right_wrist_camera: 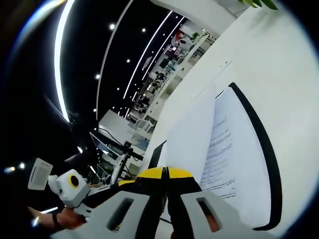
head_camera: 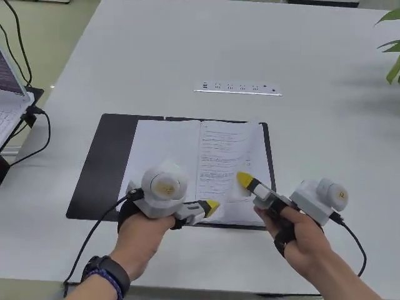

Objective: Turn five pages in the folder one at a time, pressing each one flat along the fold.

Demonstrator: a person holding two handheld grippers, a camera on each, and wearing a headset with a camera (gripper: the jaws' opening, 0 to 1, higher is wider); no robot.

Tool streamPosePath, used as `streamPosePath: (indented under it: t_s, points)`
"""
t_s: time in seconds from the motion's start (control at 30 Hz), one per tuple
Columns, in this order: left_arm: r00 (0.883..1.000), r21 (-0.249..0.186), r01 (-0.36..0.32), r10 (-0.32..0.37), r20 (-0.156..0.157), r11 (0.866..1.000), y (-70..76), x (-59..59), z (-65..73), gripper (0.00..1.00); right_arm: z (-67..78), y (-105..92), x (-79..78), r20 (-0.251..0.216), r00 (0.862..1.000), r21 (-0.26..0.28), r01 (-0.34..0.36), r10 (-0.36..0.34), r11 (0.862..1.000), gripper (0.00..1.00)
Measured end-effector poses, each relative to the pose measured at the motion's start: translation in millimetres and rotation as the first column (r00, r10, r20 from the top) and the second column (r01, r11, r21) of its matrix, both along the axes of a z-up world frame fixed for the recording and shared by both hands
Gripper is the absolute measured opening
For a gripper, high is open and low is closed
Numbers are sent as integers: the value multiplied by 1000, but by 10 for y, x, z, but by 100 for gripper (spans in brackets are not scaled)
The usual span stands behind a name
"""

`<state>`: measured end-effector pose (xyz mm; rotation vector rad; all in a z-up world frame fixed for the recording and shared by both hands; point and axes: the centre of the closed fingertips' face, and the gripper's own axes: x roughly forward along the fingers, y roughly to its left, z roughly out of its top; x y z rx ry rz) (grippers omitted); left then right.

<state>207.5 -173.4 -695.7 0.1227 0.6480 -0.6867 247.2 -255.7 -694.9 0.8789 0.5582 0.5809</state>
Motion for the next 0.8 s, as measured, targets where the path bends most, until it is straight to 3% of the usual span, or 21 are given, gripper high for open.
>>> streamPosePath:
  t_s: [0.3, 0.8]
  points:
    - [997, 2, -81, 81, 5, 997, 382, -8, 44, 60, 52, 387, 54, 10, 998, 16, -62, 61, 998, 0]
    - [987, 11, -158, 158, 15, 987, 812, -101, 131, 60, 150, 1121, 62, 38, 982, 45, -188, 187, 981, 0]
